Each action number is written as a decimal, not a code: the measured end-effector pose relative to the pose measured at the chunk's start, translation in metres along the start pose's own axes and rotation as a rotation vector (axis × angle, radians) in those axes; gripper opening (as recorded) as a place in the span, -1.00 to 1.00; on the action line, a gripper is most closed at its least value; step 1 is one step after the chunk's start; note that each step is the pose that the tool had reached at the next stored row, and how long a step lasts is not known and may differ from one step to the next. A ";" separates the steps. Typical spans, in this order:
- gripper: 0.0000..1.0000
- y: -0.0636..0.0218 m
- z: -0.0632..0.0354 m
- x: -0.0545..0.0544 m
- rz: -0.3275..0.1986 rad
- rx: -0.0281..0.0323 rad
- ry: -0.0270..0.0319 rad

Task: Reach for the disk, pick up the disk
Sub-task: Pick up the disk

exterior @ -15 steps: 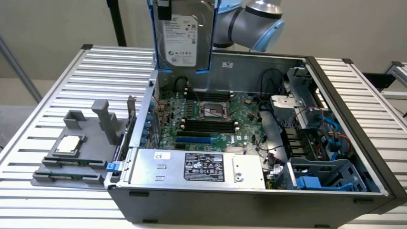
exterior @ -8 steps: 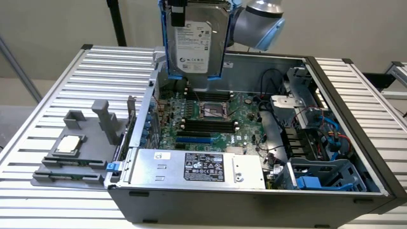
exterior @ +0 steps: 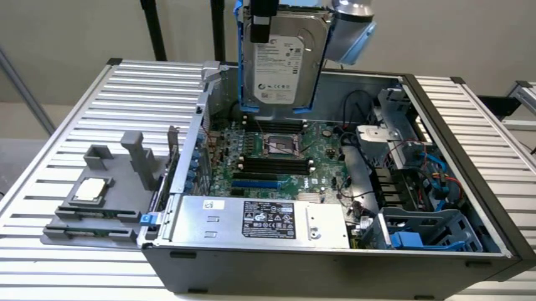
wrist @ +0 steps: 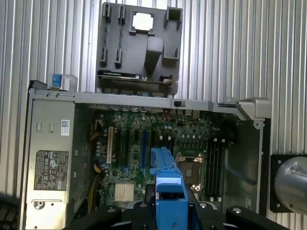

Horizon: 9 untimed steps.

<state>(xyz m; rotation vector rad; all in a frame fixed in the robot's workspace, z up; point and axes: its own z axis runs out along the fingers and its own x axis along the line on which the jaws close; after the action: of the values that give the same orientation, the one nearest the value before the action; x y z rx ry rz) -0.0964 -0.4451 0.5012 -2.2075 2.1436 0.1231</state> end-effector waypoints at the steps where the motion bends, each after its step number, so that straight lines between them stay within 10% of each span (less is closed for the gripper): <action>1: -0.35 -0.0041 -0.0002 0.002 0.000 0.0000 0.0000; 9: -0.35 -0.0400 -0.0021 0.017 0.000 0.0000 0.0000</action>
<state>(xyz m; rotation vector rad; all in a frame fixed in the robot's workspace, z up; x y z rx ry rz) -0.0559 -0.4610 0.5012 -2.2075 2.1436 0.1231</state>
